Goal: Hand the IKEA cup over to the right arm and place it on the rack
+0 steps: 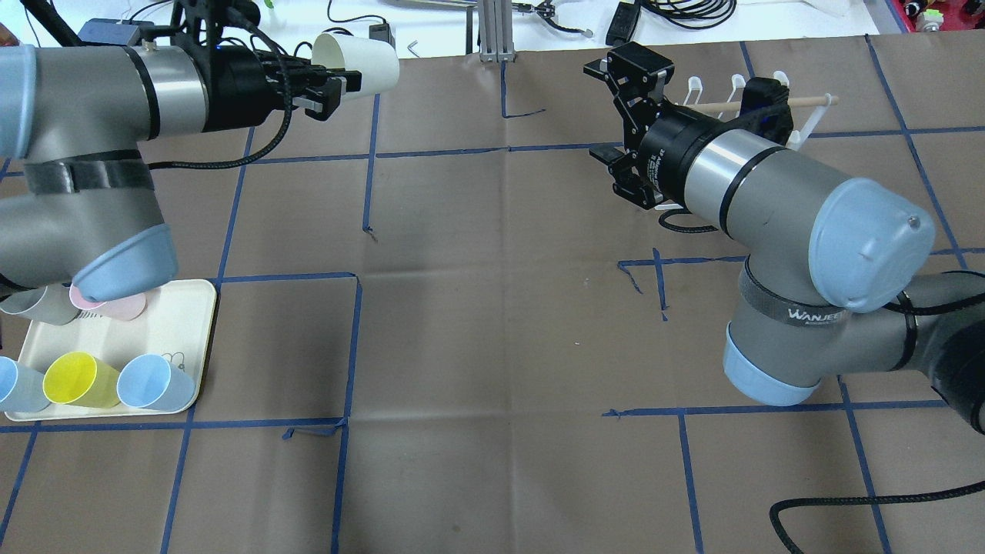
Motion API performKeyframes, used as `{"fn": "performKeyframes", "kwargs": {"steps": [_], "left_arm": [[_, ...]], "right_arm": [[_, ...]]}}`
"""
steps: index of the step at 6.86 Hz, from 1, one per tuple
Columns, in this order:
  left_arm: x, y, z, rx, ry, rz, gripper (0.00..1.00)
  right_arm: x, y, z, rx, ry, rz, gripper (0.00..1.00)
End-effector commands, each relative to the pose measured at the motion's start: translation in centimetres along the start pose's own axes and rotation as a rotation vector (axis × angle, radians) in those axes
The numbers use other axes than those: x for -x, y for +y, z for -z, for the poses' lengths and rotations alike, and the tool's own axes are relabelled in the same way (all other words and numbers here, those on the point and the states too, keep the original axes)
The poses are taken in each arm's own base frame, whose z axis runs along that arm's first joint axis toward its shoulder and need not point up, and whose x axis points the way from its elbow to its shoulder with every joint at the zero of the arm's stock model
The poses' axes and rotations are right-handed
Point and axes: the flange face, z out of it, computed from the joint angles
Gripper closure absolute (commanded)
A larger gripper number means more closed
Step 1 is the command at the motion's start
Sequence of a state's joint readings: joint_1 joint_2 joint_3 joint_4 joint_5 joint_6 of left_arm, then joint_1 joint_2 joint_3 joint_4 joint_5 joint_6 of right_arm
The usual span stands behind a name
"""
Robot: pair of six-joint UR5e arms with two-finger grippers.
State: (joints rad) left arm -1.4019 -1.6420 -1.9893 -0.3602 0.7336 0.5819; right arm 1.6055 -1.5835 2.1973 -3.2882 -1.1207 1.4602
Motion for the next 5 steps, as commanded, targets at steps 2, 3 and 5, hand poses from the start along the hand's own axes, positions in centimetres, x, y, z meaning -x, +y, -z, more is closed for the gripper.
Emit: {"fn": "performKeyframes", "kwargs": {"steps": [2,3,5], "left_arm": [[-4.0,4.5,-1.7,-0.130,0.073,-0.109,1.00],[-6.1,6.0,-2.9,-0.170,0.136,-0.139,1.00],[-8.1,7.6,-4.8,-0.245,0.152,-0.136,1.00]], "right_arm": [[-1.9,0.0,-2.7,0.030,0.016,0.006,0.00],[-2.7,1.9,-4.3,0.203,0.026,-0.004,0.00],[-2.8,2.7,-4.4,0.224,-0.013,-0.024,0.02]]}}
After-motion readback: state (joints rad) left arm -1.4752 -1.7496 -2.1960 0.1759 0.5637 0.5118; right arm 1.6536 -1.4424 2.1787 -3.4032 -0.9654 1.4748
